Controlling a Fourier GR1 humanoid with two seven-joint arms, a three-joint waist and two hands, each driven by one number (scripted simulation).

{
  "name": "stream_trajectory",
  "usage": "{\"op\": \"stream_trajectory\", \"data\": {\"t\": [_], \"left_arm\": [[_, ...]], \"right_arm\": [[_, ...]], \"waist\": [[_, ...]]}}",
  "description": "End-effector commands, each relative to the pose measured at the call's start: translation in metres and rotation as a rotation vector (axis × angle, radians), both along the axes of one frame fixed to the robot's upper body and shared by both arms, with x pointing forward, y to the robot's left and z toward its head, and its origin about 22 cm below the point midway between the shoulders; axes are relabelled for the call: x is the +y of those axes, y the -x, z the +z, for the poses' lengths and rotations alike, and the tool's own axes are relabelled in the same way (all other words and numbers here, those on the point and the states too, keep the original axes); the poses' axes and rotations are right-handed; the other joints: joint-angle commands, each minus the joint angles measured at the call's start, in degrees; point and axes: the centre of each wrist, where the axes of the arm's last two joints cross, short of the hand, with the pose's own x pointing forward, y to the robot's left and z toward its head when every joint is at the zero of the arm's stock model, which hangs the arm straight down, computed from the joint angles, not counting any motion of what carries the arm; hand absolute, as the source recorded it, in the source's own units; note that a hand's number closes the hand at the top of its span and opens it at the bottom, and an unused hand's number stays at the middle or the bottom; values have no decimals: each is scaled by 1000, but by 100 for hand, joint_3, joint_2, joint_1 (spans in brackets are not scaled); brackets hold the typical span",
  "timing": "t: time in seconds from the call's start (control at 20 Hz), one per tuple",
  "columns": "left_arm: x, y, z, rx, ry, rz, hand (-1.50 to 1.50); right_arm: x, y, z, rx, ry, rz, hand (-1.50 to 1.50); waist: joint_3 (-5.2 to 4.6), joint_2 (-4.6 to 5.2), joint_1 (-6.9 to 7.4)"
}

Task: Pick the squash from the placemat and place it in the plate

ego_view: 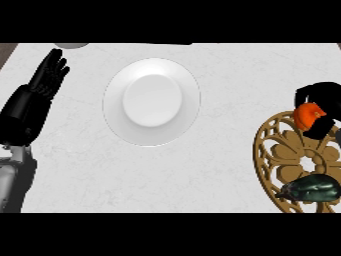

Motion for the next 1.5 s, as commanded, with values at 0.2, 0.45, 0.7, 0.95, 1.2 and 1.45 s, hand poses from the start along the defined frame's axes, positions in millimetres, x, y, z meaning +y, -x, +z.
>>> {"op": "stream_trajectory", "data": {"t": [0.2,0.45,0.7,0.95,1.2,1.45], "left_arm": [[1,1,5,10,10,17,0],[12,-6,-5,28,-4,50,0],[-1,9,-12,13,-8,61,0],[30,14,0,33,-9,48,0],[17,0,-10,9,-1,52,0],[11,9,-13,21,4,44,0]], "right_arm": [[-1,-35,24,-245,-80,42,150],[27,-49,55,-312,-308,229,150],[77,-62,76,-323,-538,374,150],[95,-57,102,-271,-668,442,150],[172,-44,114,-244,-668,513,150],[230,-42,112,-233,-732,510,150]], "waist": [[22,-9,-30],[10,-73,-251],[6,-125,-261],[5,-124,-279],[3,-111,-317],[6,-86,-229]]}}
